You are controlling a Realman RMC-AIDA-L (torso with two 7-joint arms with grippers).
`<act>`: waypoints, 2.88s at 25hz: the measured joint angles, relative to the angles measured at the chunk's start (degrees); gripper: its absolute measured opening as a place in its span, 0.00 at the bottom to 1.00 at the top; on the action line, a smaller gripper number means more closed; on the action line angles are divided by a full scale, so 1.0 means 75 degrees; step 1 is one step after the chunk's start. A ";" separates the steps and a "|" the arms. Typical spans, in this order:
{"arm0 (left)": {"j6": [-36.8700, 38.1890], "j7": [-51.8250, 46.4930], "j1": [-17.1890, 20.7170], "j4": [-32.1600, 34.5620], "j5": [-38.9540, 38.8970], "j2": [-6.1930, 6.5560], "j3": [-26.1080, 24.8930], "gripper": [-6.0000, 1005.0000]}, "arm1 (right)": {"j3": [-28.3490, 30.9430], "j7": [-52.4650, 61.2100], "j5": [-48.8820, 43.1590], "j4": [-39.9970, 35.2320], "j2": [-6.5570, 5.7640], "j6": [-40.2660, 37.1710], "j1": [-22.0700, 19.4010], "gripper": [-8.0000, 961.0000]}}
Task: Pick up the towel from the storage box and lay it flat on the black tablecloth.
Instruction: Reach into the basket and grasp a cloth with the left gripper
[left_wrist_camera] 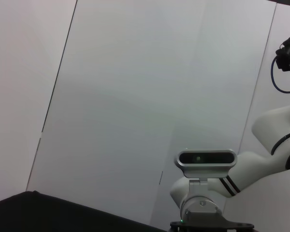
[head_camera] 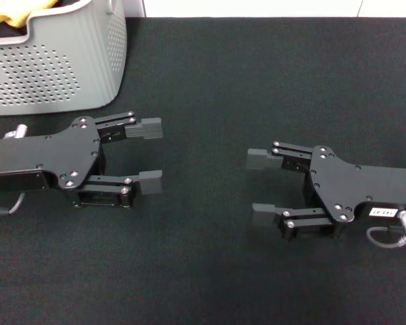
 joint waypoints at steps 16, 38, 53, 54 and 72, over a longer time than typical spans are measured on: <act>-0.0025 0.0005 0.0062 0.0034 -0.0079 -0.0046 -0.0054 0.86 | -0.0003 -0.0033 0.0000 0.0053 0.0016 0.0012 -0.0003 0.85; -0.2944 -0.7282 0.0847 0.9791 0.3144 -0.0881 -0.3238 0.84 | 0.0060 -0.0164 0.0000 0.0084 0.0059 0.1112 -0.0298 0.85; -0.3686 -0.7996 0.0223 0.9184 0.6646 -0.0940 -0.3191 0.84 | -0.0002 -0.0110 -0.0092 0.0079 0.0234 0.1731 -0.0119 0.85; -0.3716 -0.7956 0.0130 0.9016 0.6790 -0.0941 -0.3187 0.84 | -0.0003 -0.0109 -0.0098 0.0081 0.0242 0.1745 -0.0135 0.85; -0.3837 -0.7925 -0.0139 0.8438 0.6834 -0.0892 -0.2996 0.70 | -0.0003 -0.0094 -0.0164 0.0083 0.0318 0.1913 -0.0211 0.85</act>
